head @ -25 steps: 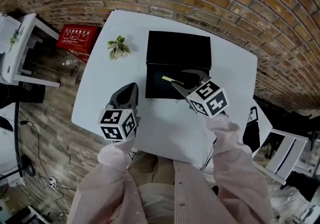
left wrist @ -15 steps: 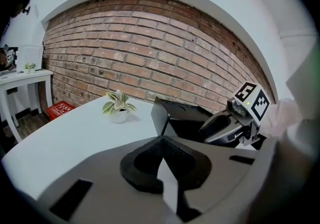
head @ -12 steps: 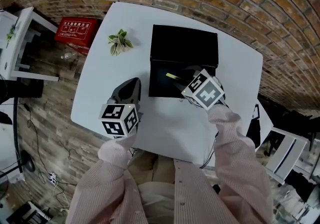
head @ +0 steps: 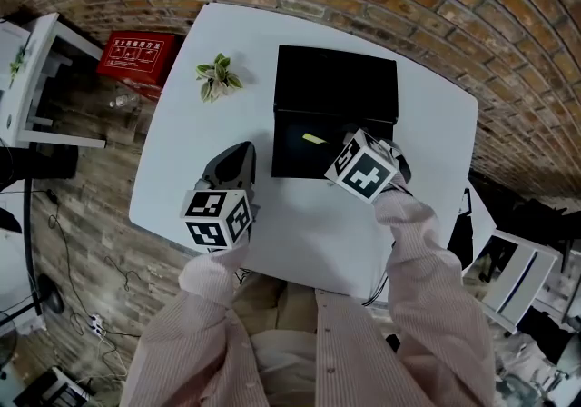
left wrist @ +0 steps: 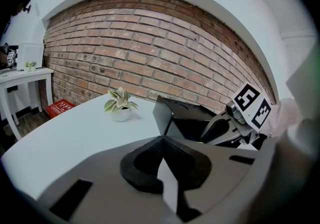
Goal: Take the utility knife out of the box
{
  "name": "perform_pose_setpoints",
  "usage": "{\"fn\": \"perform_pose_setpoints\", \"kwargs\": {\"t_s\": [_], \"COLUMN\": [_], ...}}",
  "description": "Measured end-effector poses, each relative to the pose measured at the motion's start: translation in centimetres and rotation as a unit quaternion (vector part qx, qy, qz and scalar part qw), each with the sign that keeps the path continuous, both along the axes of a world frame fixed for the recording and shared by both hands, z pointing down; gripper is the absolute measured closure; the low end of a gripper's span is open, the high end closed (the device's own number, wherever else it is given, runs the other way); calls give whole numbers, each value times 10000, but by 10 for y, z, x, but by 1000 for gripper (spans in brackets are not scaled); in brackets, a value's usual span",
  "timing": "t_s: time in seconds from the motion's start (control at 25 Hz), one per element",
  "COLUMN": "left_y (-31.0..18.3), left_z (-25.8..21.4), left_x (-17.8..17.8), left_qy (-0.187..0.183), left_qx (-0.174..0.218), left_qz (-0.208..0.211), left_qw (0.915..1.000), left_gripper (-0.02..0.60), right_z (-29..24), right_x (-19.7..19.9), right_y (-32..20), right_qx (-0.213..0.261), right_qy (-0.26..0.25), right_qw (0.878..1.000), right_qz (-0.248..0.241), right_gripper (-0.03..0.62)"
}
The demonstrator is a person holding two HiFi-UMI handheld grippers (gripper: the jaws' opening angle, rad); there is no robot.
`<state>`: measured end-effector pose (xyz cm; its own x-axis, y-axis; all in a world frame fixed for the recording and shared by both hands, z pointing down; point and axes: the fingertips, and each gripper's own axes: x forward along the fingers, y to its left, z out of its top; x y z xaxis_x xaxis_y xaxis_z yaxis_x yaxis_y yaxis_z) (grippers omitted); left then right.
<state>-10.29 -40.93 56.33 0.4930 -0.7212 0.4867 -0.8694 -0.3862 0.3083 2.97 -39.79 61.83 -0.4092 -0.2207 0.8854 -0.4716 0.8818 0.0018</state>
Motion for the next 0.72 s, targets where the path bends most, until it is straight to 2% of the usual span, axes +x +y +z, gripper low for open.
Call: {"fn": "perform_pose_setpoints", "kwargs": {"t_s": [0.52, 0.72], "left_y": [3, 8], "left_z": [-4, -15], "left_x": [-4, -5], "left_qy": [17, 66], "left_qx": [47, 156], "left_qz": [-32, -28], "left_qw": [10000, 9999], "left_gripper": [589, 589], "right_z": [0, -14], "right_x": [0, 1], "right_y": [1, 1], "right_qx": [39, 244], "right_qy": [37, -41], "right_qw": [10000, 9996], "right_qz": [-5, 101], "right_gripper": [539, 539]}}
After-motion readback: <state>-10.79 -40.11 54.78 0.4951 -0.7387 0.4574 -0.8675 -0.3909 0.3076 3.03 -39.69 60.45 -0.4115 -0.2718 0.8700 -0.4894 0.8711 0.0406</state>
